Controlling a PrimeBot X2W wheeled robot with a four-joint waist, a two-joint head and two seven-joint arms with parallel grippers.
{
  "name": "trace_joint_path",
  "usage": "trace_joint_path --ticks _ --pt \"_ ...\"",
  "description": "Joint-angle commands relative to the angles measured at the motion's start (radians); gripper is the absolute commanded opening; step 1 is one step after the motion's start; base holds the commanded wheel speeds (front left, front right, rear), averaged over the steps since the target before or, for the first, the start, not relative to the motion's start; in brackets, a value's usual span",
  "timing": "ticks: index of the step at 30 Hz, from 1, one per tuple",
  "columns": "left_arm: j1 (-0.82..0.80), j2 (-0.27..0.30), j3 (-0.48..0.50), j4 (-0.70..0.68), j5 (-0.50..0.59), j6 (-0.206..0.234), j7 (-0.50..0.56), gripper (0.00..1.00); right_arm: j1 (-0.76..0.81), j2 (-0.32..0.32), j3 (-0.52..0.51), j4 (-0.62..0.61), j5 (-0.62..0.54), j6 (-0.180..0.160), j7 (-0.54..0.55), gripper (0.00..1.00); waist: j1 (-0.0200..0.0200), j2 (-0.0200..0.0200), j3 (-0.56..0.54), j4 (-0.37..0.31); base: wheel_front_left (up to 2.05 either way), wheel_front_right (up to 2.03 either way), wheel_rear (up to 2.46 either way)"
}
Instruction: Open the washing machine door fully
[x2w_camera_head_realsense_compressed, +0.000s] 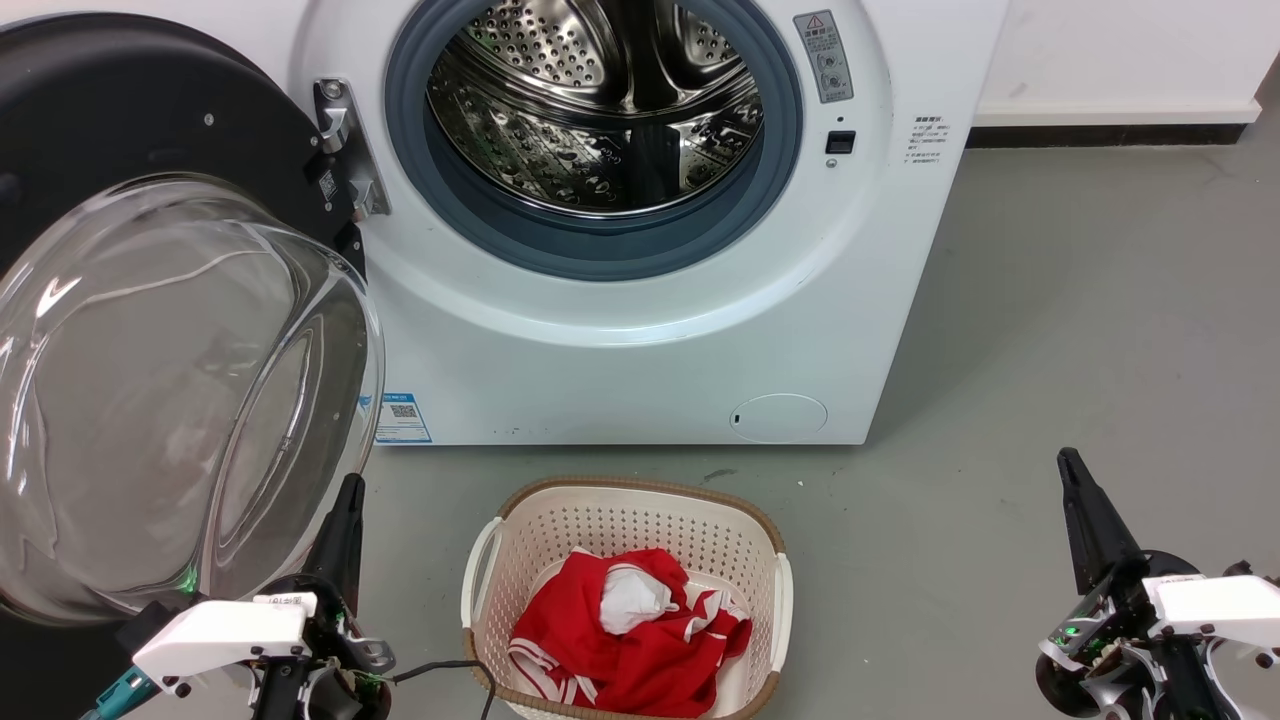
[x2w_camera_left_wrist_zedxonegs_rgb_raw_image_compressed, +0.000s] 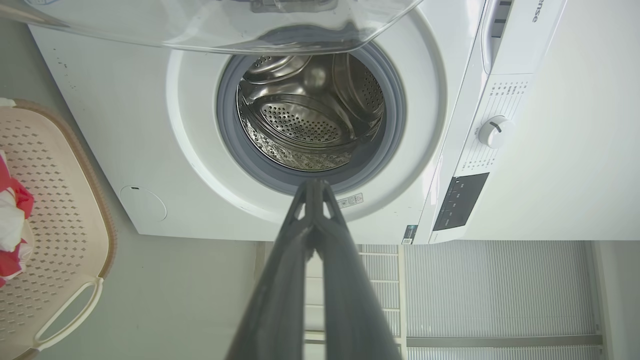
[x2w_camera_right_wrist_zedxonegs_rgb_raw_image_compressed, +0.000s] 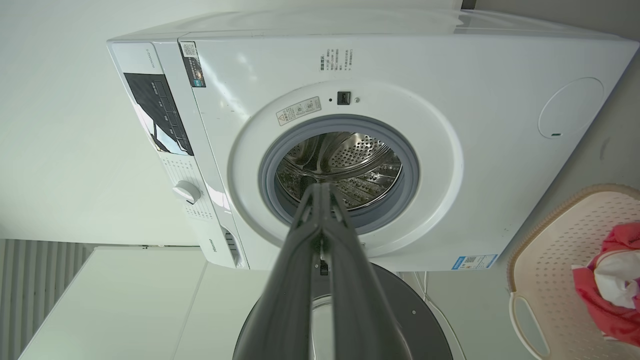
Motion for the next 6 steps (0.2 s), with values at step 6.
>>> trace_joint_path --ticks 6 --pt "-0.008 -0.001 0.003 0.001 -0.002 -0.004 0.003 0.00 -0.013 0.004 -0.004 0.002 -0.003 0.000 0.004 0.00 0.0000 0.0000 0.000 0.000 0.00 0.00 0.00"
